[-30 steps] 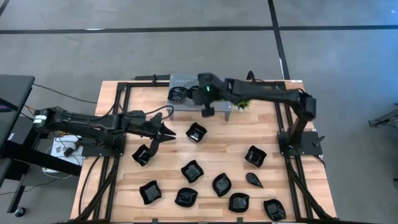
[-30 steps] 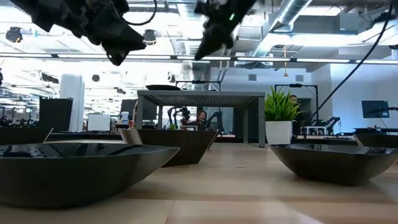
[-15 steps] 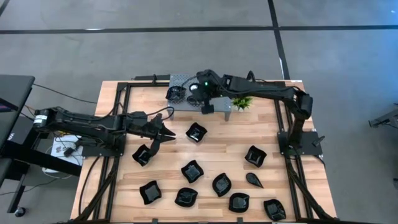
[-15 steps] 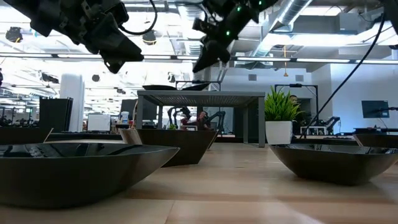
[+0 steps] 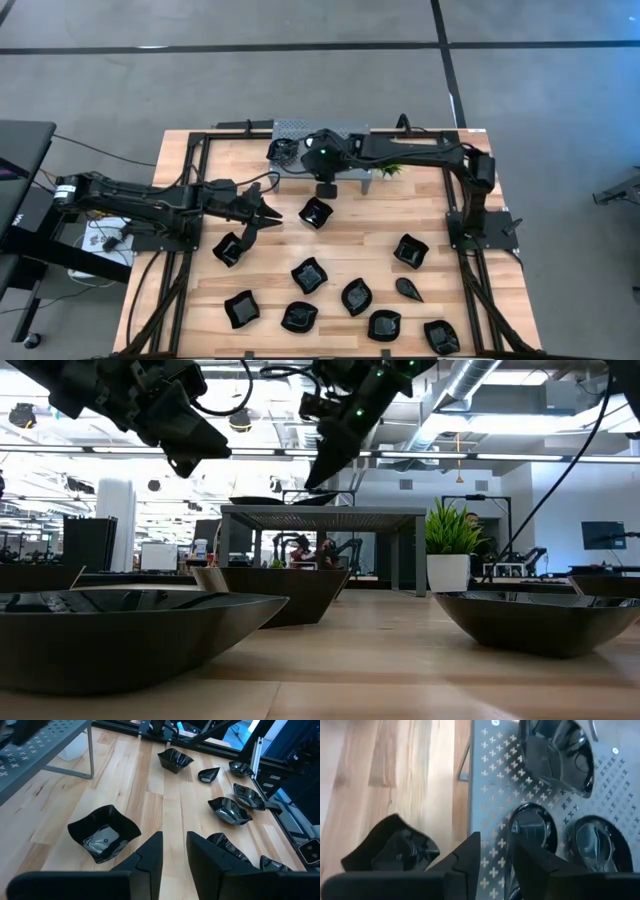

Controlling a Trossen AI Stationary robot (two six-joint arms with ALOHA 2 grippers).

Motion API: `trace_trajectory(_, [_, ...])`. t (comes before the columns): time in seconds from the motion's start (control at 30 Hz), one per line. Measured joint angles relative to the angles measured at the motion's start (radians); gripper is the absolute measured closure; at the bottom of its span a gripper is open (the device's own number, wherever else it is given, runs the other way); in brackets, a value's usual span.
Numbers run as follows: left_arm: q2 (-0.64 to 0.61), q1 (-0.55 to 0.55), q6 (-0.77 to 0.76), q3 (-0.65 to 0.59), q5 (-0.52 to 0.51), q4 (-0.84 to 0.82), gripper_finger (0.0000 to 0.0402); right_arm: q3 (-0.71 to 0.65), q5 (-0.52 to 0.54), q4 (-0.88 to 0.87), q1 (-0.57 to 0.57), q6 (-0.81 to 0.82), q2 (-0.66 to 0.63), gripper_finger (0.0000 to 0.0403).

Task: Pick & Place Mini shaped plates
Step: Stack the drop-shaped plate on top of the drop-shaped plate on the shelf

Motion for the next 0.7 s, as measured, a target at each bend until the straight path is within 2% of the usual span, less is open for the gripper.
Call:
trace_trajectory(0.33, [0.0,0.0,0.0,0.0,0.0,0.0,0.0314,0.0,0.033,0.02,-0.013,-0.023,0.013,0.0296])
trace_trajectory(0.7, [0.0,0.0,0.0,0.001,0.0,0.001,0.0314,-0.022,0.022,-0.009,-0.04,-0.021,0.029,0.0296])
